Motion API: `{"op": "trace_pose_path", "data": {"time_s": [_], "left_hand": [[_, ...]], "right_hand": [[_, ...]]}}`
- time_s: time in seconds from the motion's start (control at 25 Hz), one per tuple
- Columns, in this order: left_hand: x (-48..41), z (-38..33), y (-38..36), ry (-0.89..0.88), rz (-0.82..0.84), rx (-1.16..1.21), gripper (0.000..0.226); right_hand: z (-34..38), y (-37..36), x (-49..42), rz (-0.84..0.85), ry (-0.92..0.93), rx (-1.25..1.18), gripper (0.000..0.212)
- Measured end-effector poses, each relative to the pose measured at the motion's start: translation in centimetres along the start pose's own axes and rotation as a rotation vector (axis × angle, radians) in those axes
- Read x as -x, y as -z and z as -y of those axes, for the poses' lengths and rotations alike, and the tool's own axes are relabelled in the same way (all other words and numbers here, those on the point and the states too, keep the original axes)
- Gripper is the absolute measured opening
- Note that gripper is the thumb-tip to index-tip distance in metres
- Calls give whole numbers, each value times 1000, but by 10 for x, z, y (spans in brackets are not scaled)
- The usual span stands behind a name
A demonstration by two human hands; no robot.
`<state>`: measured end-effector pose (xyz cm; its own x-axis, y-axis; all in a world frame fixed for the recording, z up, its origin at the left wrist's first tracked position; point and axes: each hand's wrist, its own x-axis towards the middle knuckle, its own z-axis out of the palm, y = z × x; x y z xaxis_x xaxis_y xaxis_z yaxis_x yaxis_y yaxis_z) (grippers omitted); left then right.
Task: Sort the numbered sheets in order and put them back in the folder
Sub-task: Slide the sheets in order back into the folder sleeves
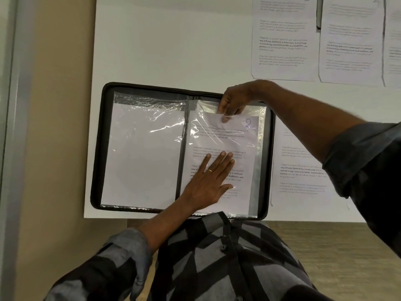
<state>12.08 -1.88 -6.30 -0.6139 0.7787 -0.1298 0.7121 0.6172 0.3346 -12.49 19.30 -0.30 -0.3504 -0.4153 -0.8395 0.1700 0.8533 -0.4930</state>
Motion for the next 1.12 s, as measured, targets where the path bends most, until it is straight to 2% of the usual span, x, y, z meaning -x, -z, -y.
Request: {"op": "trace_pose_path", "data": {"time_s": [0.12,0.28,0.4,0.48,0.64,0.8,0.88,1.0,1.12], "left_hand": [[1,-1,-3,-1,4,0,74],[2,-3,-4,17,-2,-35,78],[6,-5,-7,56,-16,-60,86],[7,-6,-10,59,-22,-61,91],[4,-7,-12,77,-28,-82,94],[3,-8,-15,80,-43,-90,92],[2,-6,-16,63,-63,-63,86],[2,-6,-15,28,-87,-15,72],[2,-4,-15,16,-71,-75,65]], "right_hand": [[-5,-6,-1,-26,-2,-15,8],[-4,-15,5,-48,13,12,22],[2,-17,17,-118,14,-33,9],[1,-21,28,-245,24,-29,23],[-10,-49,46,-655,118,143,25],[-34,-131,64,-1087,107,-74,35],[-39,-190,68,-1164,76,-188,40],[-42,-274,72,-1202,-18,-201,47],[-35,-335,81,-1253,-105,-222,48]]}}
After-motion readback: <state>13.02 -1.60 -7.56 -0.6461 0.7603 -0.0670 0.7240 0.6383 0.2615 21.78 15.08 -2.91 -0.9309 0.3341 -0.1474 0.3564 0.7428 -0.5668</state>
